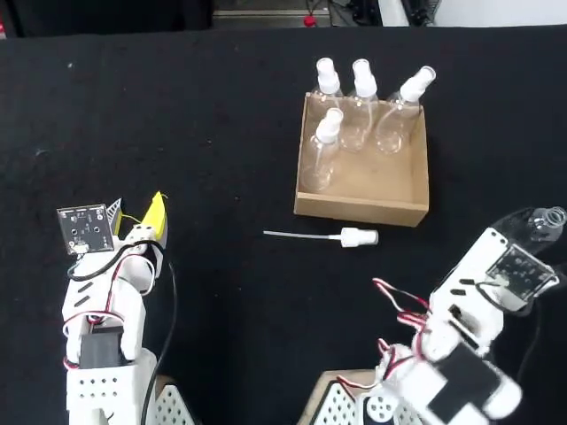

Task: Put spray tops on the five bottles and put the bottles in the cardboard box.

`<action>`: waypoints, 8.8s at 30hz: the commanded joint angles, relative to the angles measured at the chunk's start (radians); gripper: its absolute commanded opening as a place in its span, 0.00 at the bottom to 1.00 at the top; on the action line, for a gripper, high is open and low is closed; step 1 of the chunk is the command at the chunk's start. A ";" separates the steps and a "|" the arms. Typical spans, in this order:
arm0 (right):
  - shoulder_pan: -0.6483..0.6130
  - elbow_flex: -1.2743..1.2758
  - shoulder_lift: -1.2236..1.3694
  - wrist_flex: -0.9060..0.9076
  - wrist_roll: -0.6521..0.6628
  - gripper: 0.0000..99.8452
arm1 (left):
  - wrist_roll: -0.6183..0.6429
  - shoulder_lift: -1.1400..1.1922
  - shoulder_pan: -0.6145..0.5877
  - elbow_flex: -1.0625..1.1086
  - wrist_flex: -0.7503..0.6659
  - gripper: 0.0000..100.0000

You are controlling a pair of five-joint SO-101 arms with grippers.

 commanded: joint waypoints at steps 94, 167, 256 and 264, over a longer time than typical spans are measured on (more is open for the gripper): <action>-0.041 -0.351 -0.257 1.045 0.127 0.32 | 0.008 -0.002 0.008 0.022 -0.018 0.21; -0.032 -0.539 0.039 0.994 0.120 0.23 | 0.008 0.000 0.012 0.022 -0.018 0.21; 0.095 -0.771 -0.624 2.453 0.787 0.01 | -0.278 1.421 0.713 -0.774 -0.020 0.21; 0.176 -0.769 -0.624 2.417 0.818 0.01 | -0.459 1.430 0.717 -0.828 0.017 0.21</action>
